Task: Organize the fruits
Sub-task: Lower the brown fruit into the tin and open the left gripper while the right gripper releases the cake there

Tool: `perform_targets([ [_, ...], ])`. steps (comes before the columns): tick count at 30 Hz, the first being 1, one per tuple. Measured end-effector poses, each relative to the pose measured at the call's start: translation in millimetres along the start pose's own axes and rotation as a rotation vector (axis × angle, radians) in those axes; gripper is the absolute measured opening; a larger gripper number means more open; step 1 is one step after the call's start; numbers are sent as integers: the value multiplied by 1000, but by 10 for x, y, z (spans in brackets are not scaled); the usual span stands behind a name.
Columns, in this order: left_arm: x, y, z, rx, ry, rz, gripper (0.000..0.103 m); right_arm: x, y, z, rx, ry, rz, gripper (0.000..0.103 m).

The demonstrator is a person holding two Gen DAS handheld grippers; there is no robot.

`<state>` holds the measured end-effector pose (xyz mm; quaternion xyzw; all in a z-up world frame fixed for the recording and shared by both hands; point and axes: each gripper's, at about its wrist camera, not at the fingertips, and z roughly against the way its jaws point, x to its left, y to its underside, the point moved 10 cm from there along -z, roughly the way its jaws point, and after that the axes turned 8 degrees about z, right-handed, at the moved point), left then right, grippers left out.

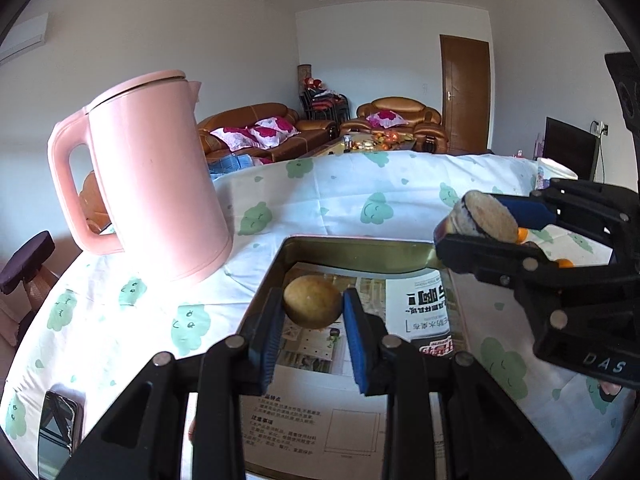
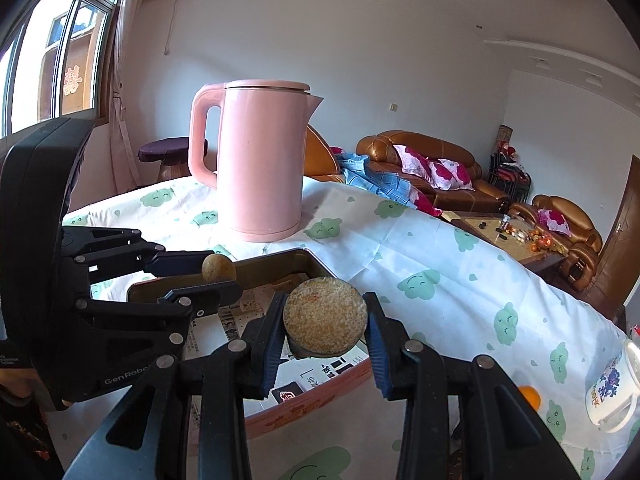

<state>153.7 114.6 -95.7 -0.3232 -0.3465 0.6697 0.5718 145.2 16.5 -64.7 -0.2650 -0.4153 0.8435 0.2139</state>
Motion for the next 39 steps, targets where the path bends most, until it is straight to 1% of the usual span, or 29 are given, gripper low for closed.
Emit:
perform_targets([
  [10, 98, 54, -137, 46, -14, -6, 31, 92, 67, -227, 37, -24, -10, 39],
  [19, 134, 135, -284, 96, -10, 5, 31, 173, 149, -354, 79, -39, -8, 39],
  [39, 157, 220, -419, 153, -26, -8, 31, 242, 310, -551, 162, -56, -9, 39],
])
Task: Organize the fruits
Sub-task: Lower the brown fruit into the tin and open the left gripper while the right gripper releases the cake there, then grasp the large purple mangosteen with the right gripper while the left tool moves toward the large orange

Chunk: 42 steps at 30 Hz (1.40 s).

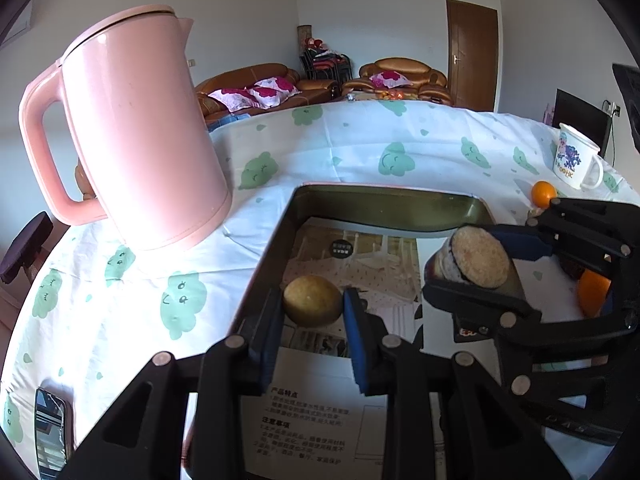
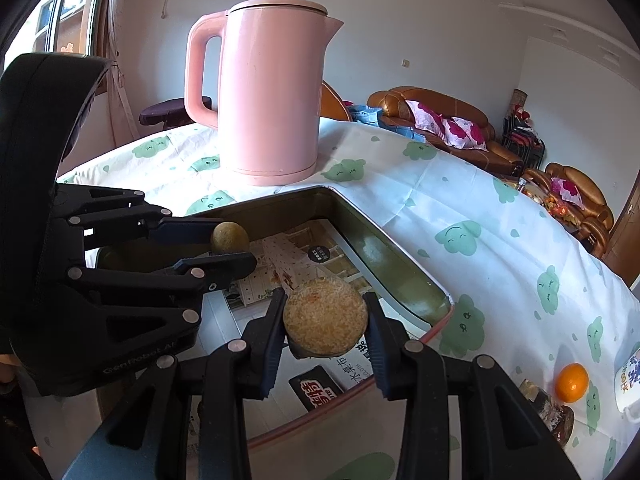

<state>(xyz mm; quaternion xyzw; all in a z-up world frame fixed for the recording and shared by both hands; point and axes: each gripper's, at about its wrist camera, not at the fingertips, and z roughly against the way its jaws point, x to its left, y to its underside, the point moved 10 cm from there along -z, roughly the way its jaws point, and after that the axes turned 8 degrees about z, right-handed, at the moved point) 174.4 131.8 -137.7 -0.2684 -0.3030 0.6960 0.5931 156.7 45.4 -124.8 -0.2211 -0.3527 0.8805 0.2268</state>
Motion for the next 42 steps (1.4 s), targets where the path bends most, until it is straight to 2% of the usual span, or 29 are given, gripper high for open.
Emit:
perform_targets([
  [7, 10, -6, 2, -3, -4, 1, 32, 6, 37, -55, 13, -7, -10, 40],
  [8, 18, -13, 10, -10, -9, 3, 33, 11, 37, -62, 15, -7, -9, 40],
  [11, 38, -36, 61, -36, -16, 7, 46, 24, 35, -65, 19, 6, 0, 41],
  [14, 50, -41, 155, -62, -7, 25, 48, -14, 26, -6, 5, 32, -9, 50],
  [16, 64, -48, 258, -97, 4, 47, 55, -59, 15, 70, -8, 50, -24, 52],
  [18, 86, -61, 374, -136, -6, 60, 70, -111, 26, 176, -13, 65, -41, 55],
  [19, 81, -65, 443, -152, 4, 69, 74, -139, 38, 246, -19, 80, -43, 55],
  [21, 55, -82, 595, -197, 25, 89, 90, -218, 86, 400, -24, 119, -51, 55],
  [23, -17, -90, 722, -230, 30, 93, 96, -311, 160, 576, -38, 145, -88, 55],
  [25, -145, -86, 822, -246, 56, 81, 96, -386, 274, 764, -51, 151, -116, 56],
  [28, -367, -61, 912, -254, 86, 43, 98, -557, 502, 1070, -57, 217, -144, 56],
  [31, -615, -27, 921, -237, 120, 10, 99, -752, 791, 1369, -60, 282, -184, 65],
  [34, -890, 26, 891, -209, 157, -23, 99, -923, 1080, 1596, -53, 330, -232, 68],
  [39, -1319, 119, 815, -167, 205, -77, 99, -1044, 1427, 1669, 3, 354, -266, 68],
  [42, -1510, 178, 771, -147, 215, -110, 99, -1051, 1538, 1625, 19, 326, -284, 68],
])
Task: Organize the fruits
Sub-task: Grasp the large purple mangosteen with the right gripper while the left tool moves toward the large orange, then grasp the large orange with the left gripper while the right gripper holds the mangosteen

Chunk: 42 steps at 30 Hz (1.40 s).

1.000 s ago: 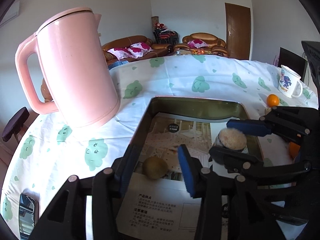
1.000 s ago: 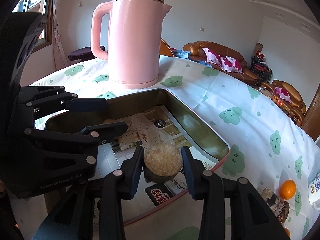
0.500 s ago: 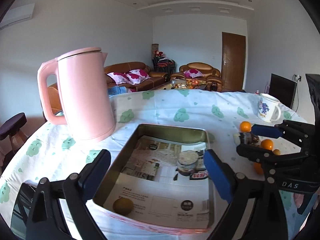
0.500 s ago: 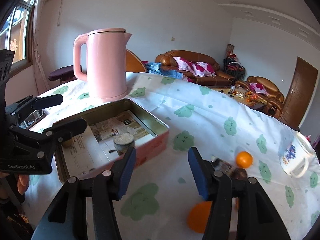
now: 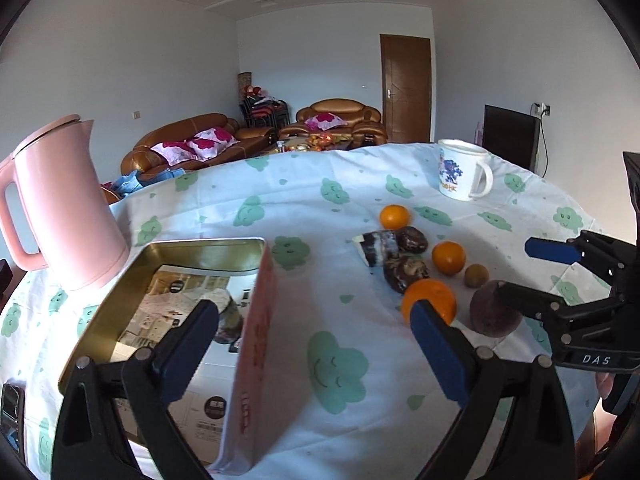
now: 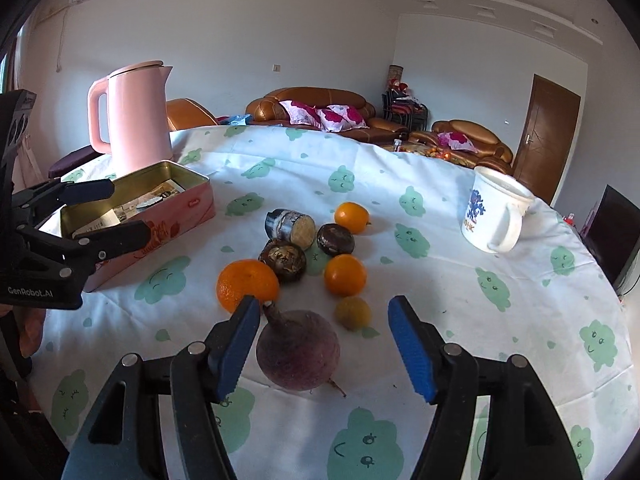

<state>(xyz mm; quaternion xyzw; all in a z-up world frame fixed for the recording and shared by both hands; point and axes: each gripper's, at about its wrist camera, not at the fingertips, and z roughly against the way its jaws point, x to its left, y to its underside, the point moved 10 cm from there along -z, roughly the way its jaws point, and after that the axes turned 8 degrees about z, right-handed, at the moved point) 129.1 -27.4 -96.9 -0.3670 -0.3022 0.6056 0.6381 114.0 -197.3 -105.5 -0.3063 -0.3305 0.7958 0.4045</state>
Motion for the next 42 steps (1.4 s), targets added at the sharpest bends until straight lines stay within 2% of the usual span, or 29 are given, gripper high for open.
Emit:
perform_targets([
  [10, -167, 117, -200, 67, 20, -12, 99, 146, 219, -213, 89, -92, -4, 67],
  [11, -183, 116, -206, 69, 23, -13, 99, 143, 234, -225, 98, -98, -8, 64],
  [12, -200, 112, -209, 69, 26, -15, 99, 139, 251, -235, 107, -101, -9, 53],
  [13, -219, 107, -213, 70, 29, -16, 99, 142, 259, -233, 107, -113, -15, 53],
  [20, -408, 27, -244, 78, 66, -34, 99, 14, 127, -139, 58, -94, -69, 53],
  [25, -558, 40, -371, 115, 99, -34, 97, -224, -56, -84, 25, -19, -100, 53],
  [30, -718, 153, -553, 192, 146, -35, 80, -368, -141, -151, 15, 12, -136, 53],
  [37, -831, 212, -690, 252, 193, -43, 67, -395, -151, -322, 34, 13, -166, 53],
  [39, -861, 227, -681, 260, 221, -39, 53, -374, -144, -341, 38, 9, -166, 53],
  [40, -873, 230, -670, 261, 232, -36, 49, -367, -139, -345, 38, 6, -167, 53],
  [42, -877, 230, -656, 257, 232, -38, 49, -359, -121, -361, 39, 3, -172, 53],
])
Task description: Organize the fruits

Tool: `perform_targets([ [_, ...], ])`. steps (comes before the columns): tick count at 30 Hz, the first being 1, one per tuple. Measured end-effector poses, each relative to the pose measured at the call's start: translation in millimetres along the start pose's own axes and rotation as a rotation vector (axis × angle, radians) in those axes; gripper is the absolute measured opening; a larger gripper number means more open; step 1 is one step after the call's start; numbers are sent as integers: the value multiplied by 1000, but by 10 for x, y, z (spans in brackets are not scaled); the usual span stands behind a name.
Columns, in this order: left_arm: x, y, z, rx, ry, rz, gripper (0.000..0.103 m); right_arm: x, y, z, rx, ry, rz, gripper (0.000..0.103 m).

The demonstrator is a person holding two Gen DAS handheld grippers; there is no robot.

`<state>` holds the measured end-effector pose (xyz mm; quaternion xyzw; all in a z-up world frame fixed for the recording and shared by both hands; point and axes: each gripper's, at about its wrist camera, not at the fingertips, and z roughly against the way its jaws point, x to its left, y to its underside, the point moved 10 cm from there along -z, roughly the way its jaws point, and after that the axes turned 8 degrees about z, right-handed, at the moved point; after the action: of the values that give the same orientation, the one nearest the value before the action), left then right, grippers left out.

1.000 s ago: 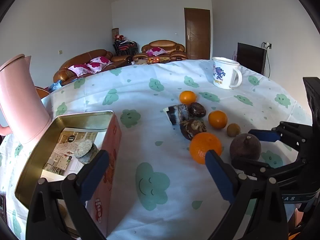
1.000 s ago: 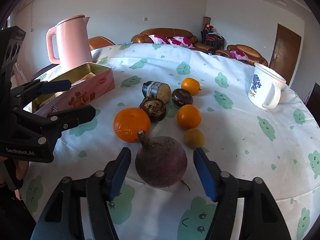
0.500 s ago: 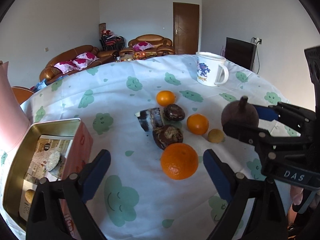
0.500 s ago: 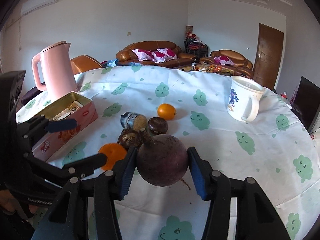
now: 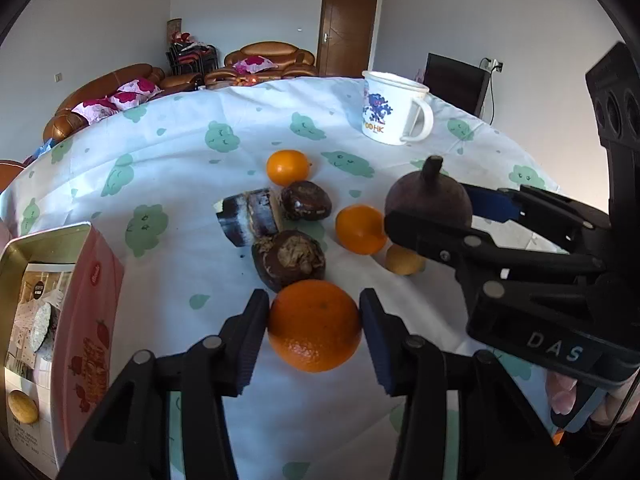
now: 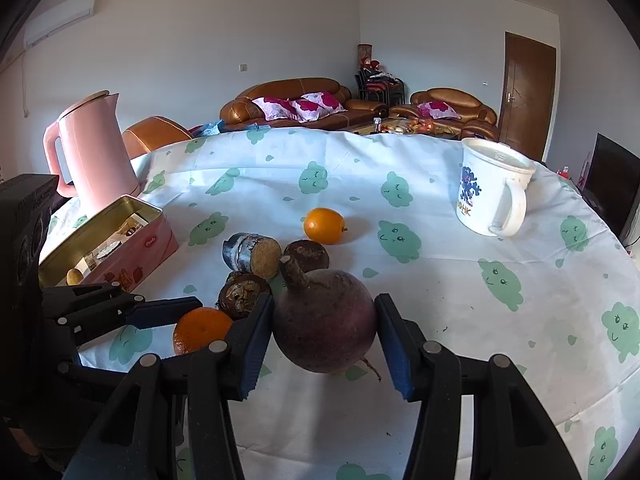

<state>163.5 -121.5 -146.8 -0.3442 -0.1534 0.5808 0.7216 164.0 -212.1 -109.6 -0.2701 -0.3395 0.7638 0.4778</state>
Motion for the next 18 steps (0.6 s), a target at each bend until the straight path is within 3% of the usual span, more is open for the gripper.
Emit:
perform_targets([
  [8, 69, -26, 48, -22, 3, 33, 48, 31, 42, -25, -6, -15, -5, 53],
  [18, 151, -120, 221, -120, -24, 51, 48, 79, 27, 7, -23, -23, 10, 53],
])
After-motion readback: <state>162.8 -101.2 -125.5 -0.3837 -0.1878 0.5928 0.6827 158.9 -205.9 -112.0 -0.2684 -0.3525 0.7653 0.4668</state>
